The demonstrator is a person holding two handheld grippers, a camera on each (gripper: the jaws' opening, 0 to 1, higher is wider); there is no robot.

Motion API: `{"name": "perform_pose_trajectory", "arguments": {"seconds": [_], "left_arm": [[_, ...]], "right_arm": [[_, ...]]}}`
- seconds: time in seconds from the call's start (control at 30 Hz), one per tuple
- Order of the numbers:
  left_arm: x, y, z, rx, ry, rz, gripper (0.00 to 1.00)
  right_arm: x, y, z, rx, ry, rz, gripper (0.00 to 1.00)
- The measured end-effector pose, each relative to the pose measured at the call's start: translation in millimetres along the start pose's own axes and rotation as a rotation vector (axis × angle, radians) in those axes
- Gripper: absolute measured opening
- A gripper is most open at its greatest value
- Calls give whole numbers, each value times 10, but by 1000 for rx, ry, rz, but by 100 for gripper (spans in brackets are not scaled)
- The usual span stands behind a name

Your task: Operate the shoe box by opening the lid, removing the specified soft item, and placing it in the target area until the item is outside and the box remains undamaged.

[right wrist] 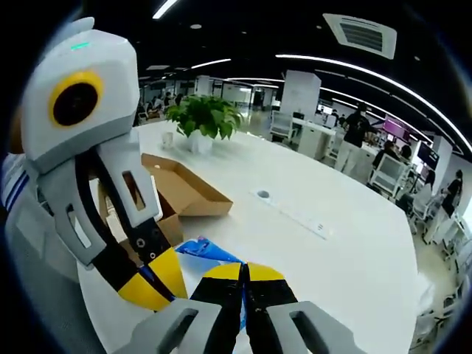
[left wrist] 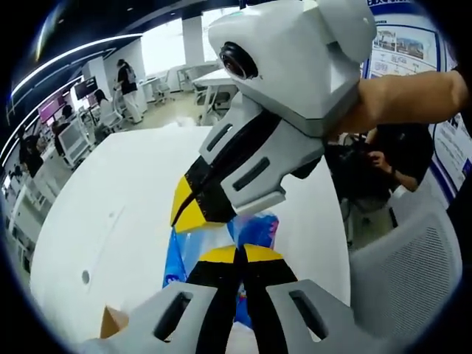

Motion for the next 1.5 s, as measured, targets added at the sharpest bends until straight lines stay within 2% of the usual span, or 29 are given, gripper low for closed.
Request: {"name": "perform_pose_trajectory", "arguments": {"seconds": [0.2, 0.37, 0.73, 1.5], "left_arm": [[90, -158, -6, -13, -1, 12, 0], [103, -277, -23, -20, 5, 7, 0], [203, -532, -23, -42, 24, 19, 0], [275, -911, -77, -51, 37, 53, 0]], "right_arm": [[-79, 57, 145, -13, -12, -4, 0], [-157, 96, 261, -22, -26, -10, 0], [-306, 141, 415, -38, -51, -32, 0], [-537, 180, 708, -83, -111, -56, 0]]}}
Point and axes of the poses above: the point that each gripper's makers call its tool centre point, and the gripper's own axes: y roughly backward along the fingers, z roughly to its right, x roughly out of its top, the point moved 6 cm from there along y, roughly backward along the fingers, and after that the axes turned 7 degrees about z, right-handed, at the moved point
